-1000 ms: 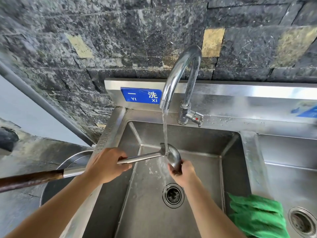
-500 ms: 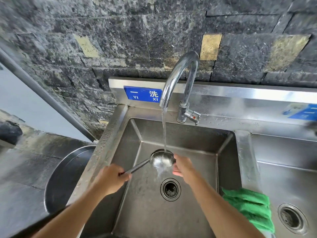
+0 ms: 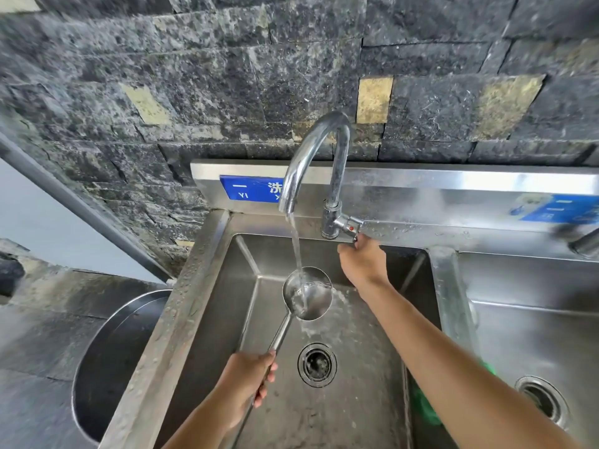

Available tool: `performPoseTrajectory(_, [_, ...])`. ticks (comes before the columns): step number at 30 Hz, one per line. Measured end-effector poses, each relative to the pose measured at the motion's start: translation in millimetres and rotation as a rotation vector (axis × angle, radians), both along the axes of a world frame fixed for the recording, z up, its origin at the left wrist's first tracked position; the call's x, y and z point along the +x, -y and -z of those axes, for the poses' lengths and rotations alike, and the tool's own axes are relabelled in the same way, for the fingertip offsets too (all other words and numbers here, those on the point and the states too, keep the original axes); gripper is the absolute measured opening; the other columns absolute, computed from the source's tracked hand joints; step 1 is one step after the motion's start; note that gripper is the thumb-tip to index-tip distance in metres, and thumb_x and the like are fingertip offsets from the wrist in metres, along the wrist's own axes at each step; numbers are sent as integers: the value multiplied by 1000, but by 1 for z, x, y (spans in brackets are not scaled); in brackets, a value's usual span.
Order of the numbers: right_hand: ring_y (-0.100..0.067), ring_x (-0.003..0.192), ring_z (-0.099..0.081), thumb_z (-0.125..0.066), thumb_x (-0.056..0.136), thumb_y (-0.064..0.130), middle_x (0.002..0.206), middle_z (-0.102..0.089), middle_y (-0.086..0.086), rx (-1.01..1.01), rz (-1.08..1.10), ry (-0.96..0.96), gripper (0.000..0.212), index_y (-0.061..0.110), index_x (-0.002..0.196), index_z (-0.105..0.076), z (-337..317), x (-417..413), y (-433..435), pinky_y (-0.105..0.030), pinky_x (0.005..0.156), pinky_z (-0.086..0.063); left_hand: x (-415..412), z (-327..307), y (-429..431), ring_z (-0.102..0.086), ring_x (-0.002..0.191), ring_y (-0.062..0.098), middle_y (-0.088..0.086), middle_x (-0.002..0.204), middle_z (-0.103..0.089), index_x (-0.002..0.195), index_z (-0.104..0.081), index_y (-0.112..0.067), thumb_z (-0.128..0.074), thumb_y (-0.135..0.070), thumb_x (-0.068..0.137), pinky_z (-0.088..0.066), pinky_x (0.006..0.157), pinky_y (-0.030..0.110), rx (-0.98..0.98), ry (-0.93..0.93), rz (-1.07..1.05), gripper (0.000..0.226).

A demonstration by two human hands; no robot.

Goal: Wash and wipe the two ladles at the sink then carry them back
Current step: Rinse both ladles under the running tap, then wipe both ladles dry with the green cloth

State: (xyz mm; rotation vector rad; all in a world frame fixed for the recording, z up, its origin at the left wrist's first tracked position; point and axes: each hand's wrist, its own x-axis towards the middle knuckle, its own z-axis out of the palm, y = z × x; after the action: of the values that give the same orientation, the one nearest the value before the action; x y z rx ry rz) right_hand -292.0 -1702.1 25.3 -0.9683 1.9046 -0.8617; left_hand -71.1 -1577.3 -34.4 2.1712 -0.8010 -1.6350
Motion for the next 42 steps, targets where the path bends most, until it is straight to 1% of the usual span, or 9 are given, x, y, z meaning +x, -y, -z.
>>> performPoseTrajectory(6, [-31, 98, -63, -55, 88, 25, 109, -69, -15, 29, 4, 51, 44, 7, 128, -53, -3, 26, 4, -34, 80, -49, -10, -7, 0, -40, 37, 17, 5, 56, -56, 82, -68, 1, -58, -25, 97, -27, 38, 21, 33, -46, -26, 31])
performPoseTrajectory(16, [-34, 104, -65, -55, 89, 29, 113, -67, -17, 61, -67, -69, 65, 3, 145, -36, -3, 29, 4, -39, 82, -53, 3, -3, -14, -42, 35, 18, 5, 55, -59, 89, -70, 9, -61, -23, 95, -29, 37, 21, -33, -30, 3, 34])
performPoseTrajectory(21, [-30, 99, -64, -52, 92, 26, 113, -66, -14, 65, -240, -191, 67, 14, 154, -29, -4, 11, -6, -37, 85, -52, 16, -3, -20, -50, 40, 18, 7, 60, -67, 74, -68, -7, -61, -37, 91, -40, 43, 25, -229, 311, 232, 36])
performPoseTrajectory(24, [-27, 103, -62, -52, 97, 28, 129, -64, -13, 40, -306, -271, 66, 25, 158, -27, 0, -16, -22, -32, 90, -46, 26, -4, -22, -60, 61, 20, -2, 55, -61, 68, -59, -16, -59, -45, 90, -42, 58, 31, -351, 527, 409, 37])
performPoseTrajectory(30, [-36, 121, -60, -57, 96, 38, 135, -63, -17, 209, -68, -392, 50, 21, 143, -51, 35, -113, -87, -38, 96, -46, 27, -7, -24, -67, 83, 22, -7, 74, -65, 86, -59, -30, -60, -50, 87, -40, 63, 30, -466, 546, 460, 20])
performPoseTrajectory(34, [-29, 106, -64, -59, 92, 56, 121, -68, -12, 405, 146, -327, 63, 17, 142, -54, 61, -169, -151, -40, 97, -48, 18, -5, -25, -64, 71, 12, -9, 71, -65, 82, -59, -29, -61, -48, 88, -45, 63, 30, -501, 500, 496, 20])
performPoseTrajectory(37, [-17, 72, -58, -59, 95, 51, 86, -61, -3, 550, 150, -218, 41, 46, 134, -47, 82, -180, -189, -40, 92, -53, 5, 2, -26, -62, 68, 12, -9, 70, -65, 83, -60, -27, -60, -48, 89, -45, 63, 29, -506, 475, 555, 22])
performPoseTrajectory(40, [-28, 93, -74, -78, 67, 72, 100, -76, -11, 454, 296, 165, 70, 16, 108, -70, 98, -167, -208, -44, 97, -56, -7, 7, -30, -64, 71, 19, -8, 68, -65, 83, -61, -26, -59, -51, 89, -48, 64, 32, -501, 436, 578, 26])
performPoseTrajectory(42, [-29, 96, -76, -81, 62, 72, 99, -79, -10, 383, 311, 302, 76, 12, 108, -72, 109, -166, -220, -45, 96, -57, -18, 10, -34, -64, 73, 22, -7, 67, -65, 84, -61, -26, -59, -49, 89, -50, 67, 33, -501, 397, 589, 25])
